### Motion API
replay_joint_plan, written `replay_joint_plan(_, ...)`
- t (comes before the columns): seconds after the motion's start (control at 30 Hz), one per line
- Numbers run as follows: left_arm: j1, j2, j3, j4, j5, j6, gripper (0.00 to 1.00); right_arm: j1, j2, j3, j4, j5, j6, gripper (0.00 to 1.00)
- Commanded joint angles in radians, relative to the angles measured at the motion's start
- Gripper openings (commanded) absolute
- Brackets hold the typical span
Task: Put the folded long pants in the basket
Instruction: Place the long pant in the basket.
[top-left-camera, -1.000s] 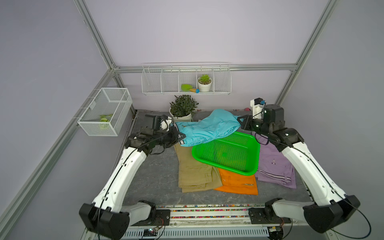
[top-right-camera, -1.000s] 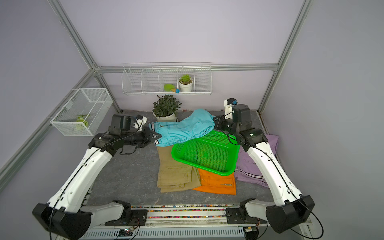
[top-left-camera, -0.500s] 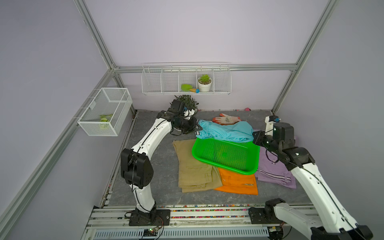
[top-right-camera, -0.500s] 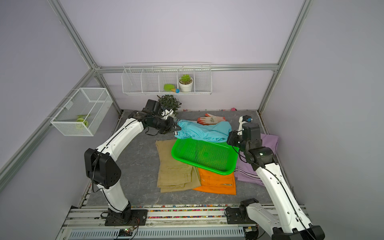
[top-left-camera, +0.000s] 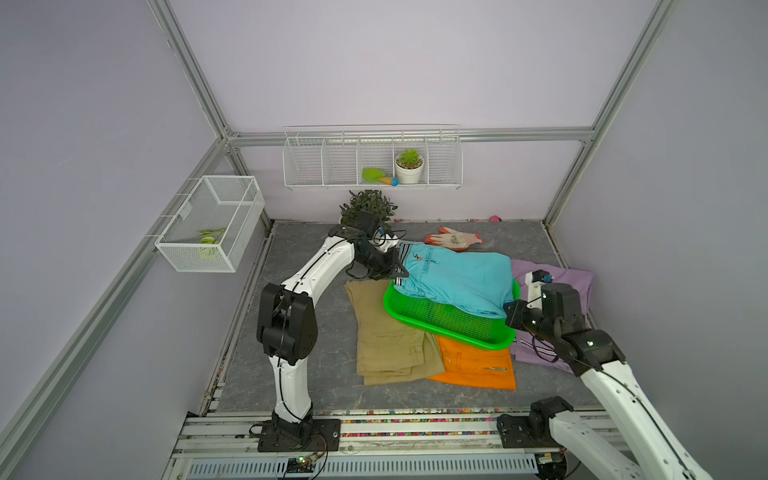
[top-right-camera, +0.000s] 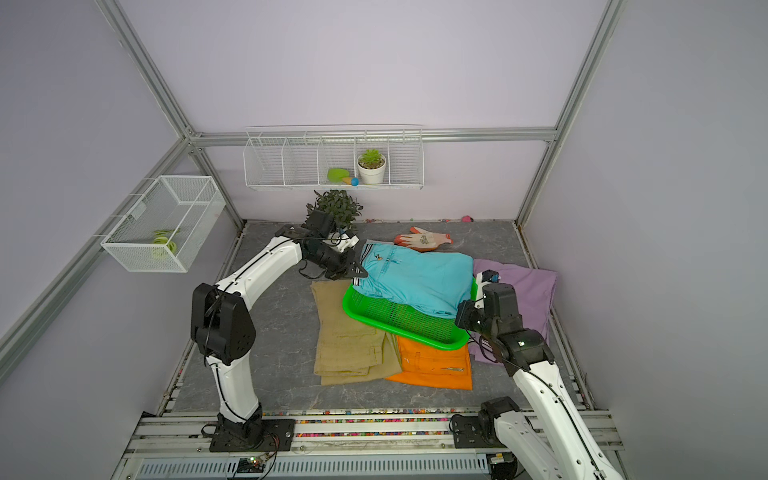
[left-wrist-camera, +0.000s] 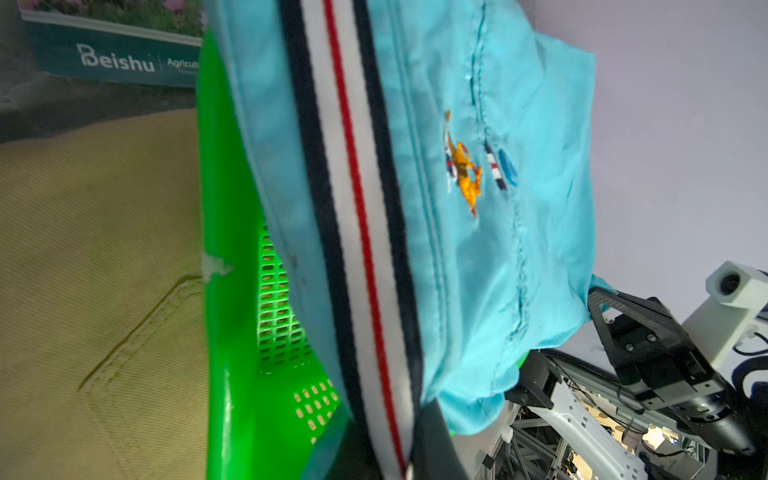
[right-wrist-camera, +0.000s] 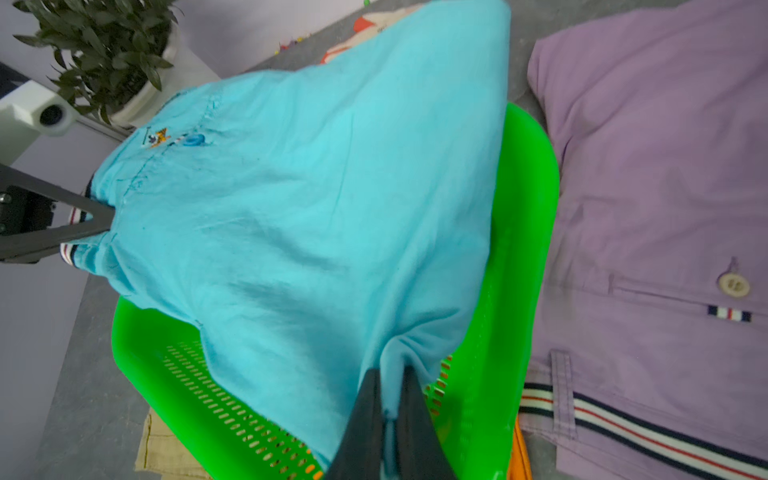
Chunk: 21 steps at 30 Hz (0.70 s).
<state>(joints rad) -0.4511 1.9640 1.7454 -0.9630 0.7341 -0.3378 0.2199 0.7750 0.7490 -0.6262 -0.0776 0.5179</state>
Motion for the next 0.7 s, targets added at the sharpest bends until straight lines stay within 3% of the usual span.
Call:
replay_joint_plan(0.0, 0.011, 0.045, 0.002, -0.025, -0.027, 0.037, 0.0, -0.007, -0.042, -0.069, -0.045, -0.039, 0.04, 0.0)
replay_joint_plan(0.43, 0.011, 0.064, -0.055, -0.131, -0.046, 0.089, 0.0, 0.012, -0.028, -0.108, -0.139, -0.129, 0.069, 0.0)
replay_joint_plan(0.67, 0.01, 0.079, -0.064, -0.157, -0.08, 0.097, 0.0, 0.141, 0.015, -0.108, -0.173, -0.051, 0.129, 0.0)
